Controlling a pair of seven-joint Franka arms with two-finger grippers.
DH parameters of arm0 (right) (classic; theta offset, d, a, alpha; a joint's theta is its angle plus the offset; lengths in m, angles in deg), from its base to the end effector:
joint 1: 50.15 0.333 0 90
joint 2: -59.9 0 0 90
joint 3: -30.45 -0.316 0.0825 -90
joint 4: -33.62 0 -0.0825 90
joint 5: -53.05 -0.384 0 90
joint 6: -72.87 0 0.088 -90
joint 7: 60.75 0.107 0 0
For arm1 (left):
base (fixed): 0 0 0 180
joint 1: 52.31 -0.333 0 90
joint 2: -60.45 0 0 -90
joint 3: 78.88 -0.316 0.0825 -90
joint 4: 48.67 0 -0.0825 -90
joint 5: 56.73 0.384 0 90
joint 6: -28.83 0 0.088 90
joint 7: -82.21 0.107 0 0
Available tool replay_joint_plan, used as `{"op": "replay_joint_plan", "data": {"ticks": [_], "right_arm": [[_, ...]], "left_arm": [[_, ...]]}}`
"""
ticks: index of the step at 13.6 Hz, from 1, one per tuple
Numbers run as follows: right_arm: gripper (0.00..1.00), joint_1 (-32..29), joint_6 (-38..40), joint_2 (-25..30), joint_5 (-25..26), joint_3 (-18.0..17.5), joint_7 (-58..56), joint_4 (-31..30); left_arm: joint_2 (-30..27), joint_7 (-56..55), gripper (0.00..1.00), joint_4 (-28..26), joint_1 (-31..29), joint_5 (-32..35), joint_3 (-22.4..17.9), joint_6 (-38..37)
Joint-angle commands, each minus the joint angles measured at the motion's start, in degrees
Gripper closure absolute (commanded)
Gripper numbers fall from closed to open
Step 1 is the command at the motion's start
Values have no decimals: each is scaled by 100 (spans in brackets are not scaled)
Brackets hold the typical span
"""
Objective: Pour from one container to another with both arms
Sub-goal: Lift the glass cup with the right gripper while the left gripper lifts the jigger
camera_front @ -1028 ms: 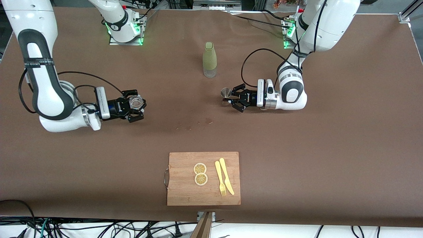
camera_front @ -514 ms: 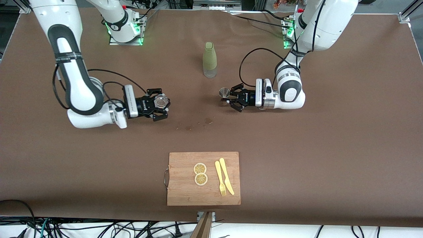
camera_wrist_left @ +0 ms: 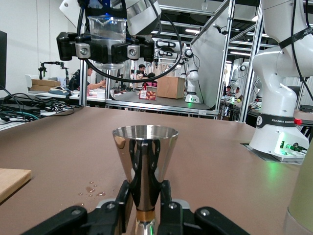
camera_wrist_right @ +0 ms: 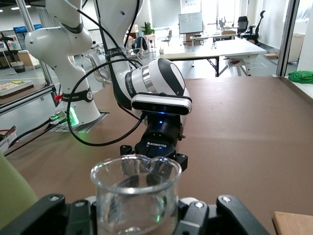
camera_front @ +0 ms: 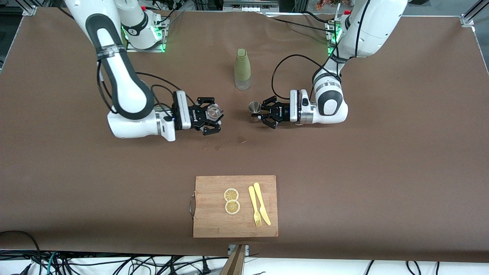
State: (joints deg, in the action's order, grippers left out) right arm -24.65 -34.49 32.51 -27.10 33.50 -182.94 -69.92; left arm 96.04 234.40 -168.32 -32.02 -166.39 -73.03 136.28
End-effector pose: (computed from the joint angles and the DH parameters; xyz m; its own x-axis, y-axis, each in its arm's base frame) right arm 0.5631 0.3168 0.2992 0.0069 0.3547 0.9349 0.9678 0.2330 -0.0955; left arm 0.4712 -0.3118 0.1391 0.0981 -0.0834 0.9917 -0.9952 -0.0031 0.0981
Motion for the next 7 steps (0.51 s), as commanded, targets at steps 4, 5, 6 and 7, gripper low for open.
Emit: {"op": "replay_joint_plan", "data": {"ticks": [4, 5, 6, 7], "right_arm": [[100, 814, -768, 226, -246, 258, 458, -175], [100, 903, -891, 226, -351, 258, 476, -175], [100, 973, -988, 217, -378, 258, 581, -175], [100, 1035, -1076, 217, -378, 258, 669, -158]], "left_arm": [[220, 513, 100, 126, 371, -741, -32, 154], [282, 592, 100, 143, 406, -785, -32, 154], [352, 627, 100, 222, 415, -864, -32, 154], [370, 636, 100, 249, 484, -960, -32, 163]]}}
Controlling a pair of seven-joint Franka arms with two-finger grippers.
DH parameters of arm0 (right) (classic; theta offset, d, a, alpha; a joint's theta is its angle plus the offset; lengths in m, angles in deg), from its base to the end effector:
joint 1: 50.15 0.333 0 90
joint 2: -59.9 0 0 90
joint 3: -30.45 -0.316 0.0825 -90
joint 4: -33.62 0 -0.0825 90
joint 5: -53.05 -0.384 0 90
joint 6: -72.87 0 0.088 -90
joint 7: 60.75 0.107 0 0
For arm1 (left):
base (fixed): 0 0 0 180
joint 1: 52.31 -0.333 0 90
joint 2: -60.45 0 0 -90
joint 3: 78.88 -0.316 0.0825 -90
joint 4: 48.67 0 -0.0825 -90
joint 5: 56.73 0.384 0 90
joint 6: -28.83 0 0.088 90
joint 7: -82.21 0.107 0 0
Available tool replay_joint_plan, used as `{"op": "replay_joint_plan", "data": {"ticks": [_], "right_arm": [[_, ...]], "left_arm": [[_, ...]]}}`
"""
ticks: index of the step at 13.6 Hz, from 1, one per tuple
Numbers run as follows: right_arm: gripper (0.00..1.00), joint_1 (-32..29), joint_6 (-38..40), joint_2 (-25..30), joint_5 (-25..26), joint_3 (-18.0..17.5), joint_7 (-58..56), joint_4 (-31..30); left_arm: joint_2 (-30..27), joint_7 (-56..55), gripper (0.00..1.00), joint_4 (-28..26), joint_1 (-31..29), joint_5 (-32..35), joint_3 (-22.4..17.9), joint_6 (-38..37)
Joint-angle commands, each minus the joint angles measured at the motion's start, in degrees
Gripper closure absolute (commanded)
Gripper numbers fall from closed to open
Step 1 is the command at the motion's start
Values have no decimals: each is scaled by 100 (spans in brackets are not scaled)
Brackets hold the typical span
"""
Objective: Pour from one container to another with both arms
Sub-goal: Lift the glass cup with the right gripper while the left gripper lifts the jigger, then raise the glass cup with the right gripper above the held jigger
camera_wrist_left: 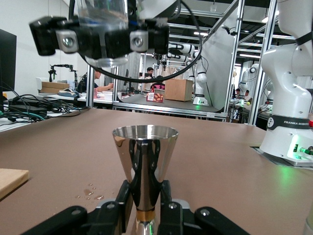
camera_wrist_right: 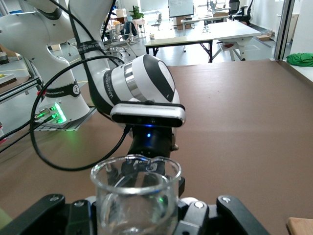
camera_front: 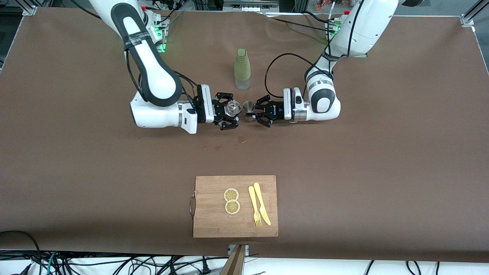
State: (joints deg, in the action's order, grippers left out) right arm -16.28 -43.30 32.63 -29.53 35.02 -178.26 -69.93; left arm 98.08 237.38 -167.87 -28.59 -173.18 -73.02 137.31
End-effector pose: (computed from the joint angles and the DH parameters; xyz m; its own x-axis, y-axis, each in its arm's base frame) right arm 0.5393 0.3729 0.2982 0.0368 0.4242 0.9048 0.9768 0.1759 -0.1222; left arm 0.4570 -0.3367 0.1233 0.1035 -0.0657 0.9925 -0.9936 -0.0524 0.1001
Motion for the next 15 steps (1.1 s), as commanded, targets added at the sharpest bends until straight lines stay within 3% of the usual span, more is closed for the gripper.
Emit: {"op": "replay_joint_plan", "data": {"ticks": [1, 15], "right_arm": [[100, 234, -257, 214, -135, 106, 210, -148], [100, 181, -398, 548, 533, 194, 491, -306]], "left_arm": [[166, 347, 100, 205, 185, -361, -33, 51], [175, 400, 100, 196, 186, -370, -33, 51]]}}
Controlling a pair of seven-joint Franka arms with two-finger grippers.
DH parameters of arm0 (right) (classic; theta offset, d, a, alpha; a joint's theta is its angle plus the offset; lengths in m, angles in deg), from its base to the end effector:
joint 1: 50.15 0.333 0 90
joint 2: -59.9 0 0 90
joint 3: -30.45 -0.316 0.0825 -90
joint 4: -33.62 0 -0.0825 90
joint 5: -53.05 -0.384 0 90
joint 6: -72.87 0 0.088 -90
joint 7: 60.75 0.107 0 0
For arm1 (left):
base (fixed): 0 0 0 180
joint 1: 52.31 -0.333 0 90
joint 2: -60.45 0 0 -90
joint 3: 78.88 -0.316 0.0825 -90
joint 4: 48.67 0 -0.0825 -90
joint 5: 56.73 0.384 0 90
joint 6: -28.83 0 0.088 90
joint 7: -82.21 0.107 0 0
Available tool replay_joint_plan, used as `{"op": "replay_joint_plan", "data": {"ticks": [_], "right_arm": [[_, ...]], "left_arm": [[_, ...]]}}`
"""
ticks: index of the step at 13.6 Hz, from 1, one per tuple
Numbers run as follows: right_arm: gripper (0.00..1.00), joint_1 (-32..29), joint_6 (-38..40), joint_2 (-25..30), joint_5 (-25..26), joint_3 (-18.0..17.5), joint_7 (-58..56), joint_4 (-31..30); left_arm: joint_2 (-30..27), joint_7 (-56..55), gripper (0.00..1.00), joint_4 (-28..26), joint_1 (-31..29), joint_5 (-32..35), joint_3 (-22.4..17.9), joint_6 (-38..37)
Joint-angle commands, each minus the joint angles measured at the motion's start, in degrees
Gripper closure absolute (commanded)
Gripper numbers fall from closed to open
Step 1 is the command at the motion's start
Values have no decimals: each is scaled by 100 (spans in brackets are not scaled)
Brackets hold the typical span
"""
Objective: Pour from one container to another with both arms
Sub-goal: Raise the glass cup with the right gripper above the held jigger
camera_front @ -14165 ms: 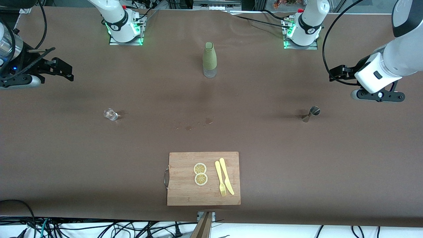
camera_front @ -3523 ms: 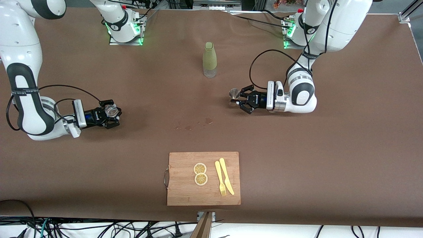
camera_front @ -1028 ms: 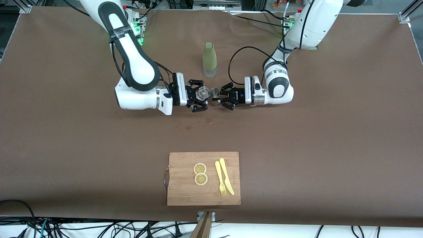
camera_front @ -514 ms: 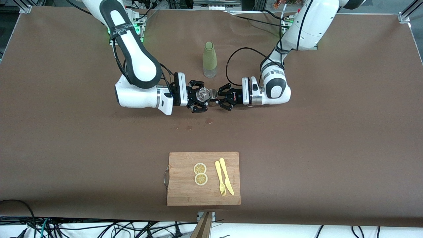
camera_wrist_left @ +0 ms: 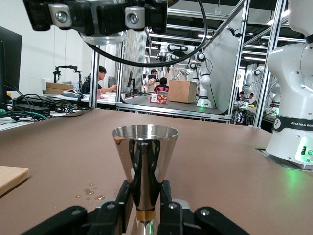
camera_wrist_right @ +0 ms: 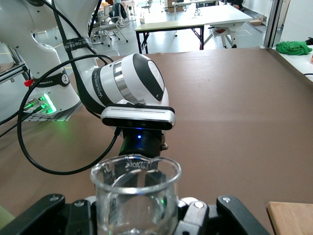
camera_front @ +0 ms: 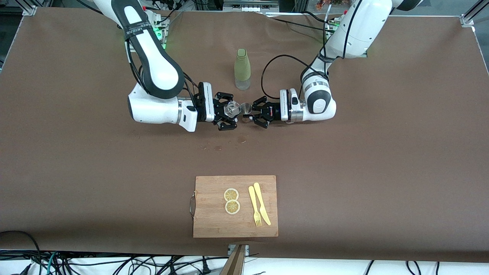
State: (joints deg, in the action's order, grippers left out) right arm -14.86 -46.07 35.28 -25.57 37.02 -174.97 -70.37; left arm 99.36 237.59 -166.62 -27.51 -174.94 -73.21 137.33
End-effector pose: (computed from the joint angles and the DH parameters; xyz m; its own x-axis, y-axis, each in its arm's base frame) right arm 0.5447 0.3627 0.3218 0.0146 0.4861 0.8738 0.9849 0.1439 -0.0965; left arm 0.4576 -0.3456 0.1179 0.1084 -0.0557 0.9925 -0.9924 -0.0646 0.1048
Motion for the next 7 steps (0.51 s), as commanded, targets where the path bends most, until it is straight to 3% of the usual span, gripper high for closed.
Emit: {"op": "replay_joint_plan", "data": {"ticks": [1, 7], "right_arm": [[100, 66, -156, 291, 136, 3, 163, -306], [100, 496, -279, 291, 154, 328, 347, -359]], "left_arm": [[47, 379, 100, 70, 77, -194, -14, 48], [56, 379, 100, 70, 77, -203, -14, 48]]}}
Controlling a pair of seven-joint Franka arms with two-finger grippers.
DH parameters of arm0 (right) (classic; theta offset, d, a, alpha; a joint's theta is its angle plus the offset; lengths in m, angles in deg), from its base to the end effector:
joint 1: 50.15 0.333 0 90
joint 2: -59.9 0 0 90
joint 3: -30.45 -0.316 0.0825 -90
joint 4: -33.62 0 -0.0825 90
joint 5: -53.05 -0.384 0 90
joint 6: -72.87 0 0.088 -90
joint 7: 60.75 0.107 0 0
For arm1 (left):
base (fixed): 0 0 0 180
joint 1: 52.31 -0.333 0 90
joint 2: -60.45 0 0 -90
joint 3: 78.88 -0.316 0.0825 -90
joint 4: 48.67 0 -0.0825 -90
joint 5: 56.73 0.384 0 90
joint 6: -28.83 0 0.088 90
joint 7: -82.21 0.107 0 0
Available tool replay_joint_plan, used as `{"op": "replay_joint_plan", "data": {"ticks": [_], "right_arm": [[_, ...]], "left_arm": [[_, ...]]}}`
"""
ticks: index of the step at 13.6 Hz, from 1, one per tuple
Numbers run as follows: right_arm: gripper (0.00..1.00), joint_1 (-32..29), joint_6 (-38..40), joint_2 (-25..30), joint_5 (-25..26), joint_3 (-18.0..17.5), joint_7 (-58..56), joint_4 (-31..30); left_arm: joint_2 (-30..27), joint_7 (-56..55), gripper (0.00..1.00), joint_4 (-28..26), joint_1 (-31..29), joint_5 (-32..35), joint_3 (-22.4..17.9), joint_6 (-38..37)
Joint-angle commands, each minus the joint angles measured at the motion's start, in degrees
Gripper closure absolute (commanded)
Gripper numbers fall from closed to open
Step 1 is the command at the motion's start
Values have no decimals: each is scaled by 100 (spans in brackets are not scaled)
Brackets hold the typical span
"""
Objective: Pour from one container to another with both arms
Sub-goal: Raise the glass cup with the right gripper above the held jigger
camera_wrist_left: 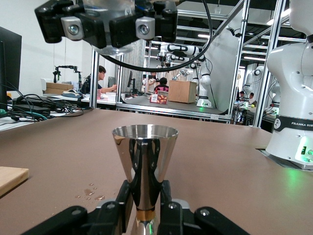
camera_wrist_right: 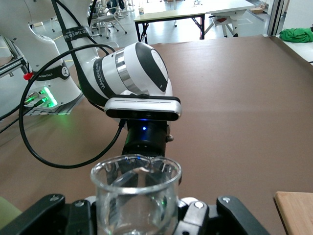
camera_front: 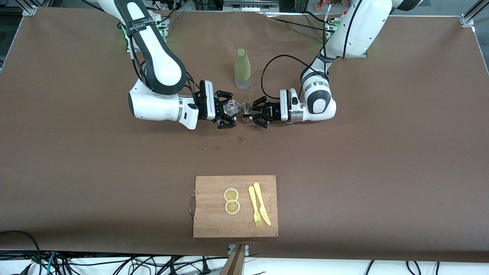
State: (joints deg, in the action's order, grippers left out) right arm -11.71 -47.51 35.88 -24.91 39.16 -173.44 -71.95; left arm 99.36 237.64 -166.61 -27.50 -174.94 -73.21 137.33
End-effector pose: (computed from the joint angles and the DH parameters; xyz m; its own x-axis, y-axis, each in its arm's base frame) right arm 0.5339 0.3673 0.3163 0.0276 0.5228 0.8520 0.9844 0.1341 -0.1141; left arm 0.4576 -0.3458 0.1179 0.1074 -0.0557 0.9927 -0.9925 -0.0643 0.1038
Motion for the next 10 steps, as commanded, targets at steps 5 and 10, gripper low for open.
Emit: {"op": "replay_joint_plan", "data": {"ticks": [5, 10], "right_arm": [[100, 568, -180, 231, 167, 465, 405, -236], [100, 928, -180, 222, 176, 826, 520, -280]], "left_arm": [[126, 532, 100, 69, 68, -203, -23, 48], [126, 541, 100, 69, 68, -202, -23, 48]]}}
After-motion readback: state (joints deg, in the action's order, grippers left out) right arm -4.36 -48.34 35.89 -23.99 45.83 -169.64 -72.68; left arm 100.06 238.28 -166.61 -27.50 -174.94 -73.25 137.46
